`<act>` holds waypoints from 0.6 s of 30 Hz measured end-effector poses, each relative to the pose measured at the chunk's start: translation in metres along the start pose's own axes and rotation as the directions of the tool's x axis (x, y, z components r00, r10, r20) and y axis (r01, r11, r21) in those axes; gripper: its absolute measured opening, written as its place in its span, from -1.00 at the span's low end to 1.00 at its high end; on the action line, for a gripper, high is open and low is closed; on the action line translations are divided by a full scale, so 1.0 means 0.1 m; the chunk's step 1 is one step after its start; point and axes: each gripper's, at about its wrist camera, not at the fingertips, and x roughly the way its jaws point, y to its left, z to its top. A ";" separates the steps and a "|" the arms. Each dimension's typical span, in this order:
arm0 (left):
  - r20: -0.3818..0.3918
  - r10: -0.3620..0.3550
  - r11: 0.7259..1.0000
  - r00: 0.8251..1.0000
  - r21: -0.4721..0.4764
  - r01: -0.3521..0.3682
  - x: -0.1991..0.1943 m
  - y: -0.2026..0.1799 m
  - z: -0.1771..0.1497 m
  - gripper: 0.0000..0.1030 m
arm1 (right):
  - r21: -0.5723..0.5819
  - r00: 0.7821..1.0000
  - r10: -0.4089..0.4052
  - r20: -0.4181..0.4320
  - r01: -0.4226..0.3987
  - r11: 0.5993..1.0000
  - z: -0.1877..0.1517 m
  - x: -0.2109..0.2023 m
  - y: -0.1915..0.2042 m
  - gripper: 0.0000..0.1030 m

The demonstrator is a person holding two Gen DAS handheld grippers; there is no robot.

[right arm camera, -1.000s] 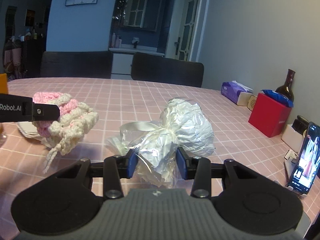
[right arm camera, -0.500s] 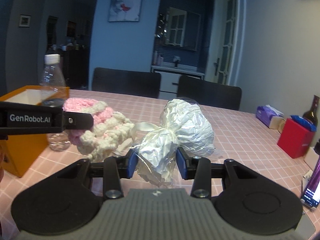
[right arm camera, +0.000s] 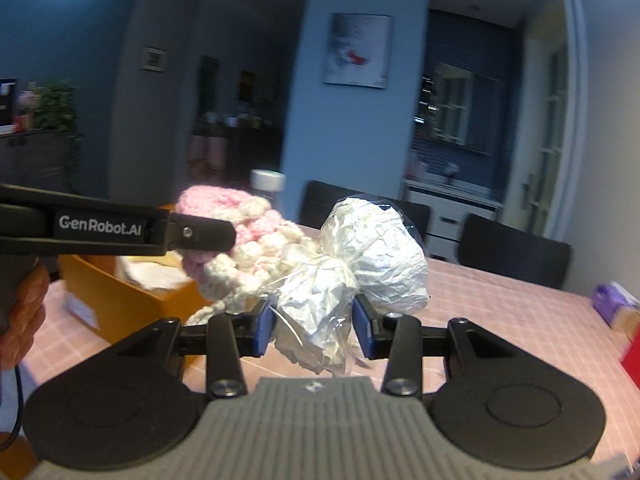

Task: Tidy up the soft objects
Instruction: 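Carry pouch and foil bundle into the orange box and open both tools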

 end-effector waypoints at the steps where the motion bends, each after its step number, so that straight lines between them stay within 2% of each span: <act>1: 0.005 0.010 1.000 1.000 0.012 -0.010 -0.05 0.03 0.03 -0.53 | -0.008 1.000 0.026 0.001 -0.026 1.000 0.04 0.00 0.04 -0.20; 6: 0.023 0.074 0.996 0.997 0.055 -0.075 -0.31 0.25 0.14 -0.53 | -0.053 0.989 0.145 0.009 -0.145 0.988 0.25 0.10 0.21 -0.20; 11: 0.045 0.157 0.982 0.987 0.102 -0.161 -0.49 0.50 0.29 -0.53 | -0.157 0.970 0.242 0.027 -0.235 0.959 0.45 0.31 0.45 -0.20; 15: 0.065 0.232 0.961 0.970 0.139 -0.239 -0.56 0.74 0.44 -0.53 | -0.209 0.951 0.310 -0.011 -0.306 0.929 0.66 0.67 0.58 -0.20; 18: 0.044 0.259 0.956 0.965 0.127 -0.263 -0.52 0.97 0.58 -0.52 | -0.246 0.942 0.328 -0.067 -0.334 0.910 0.81 1.01 0.69 -0.20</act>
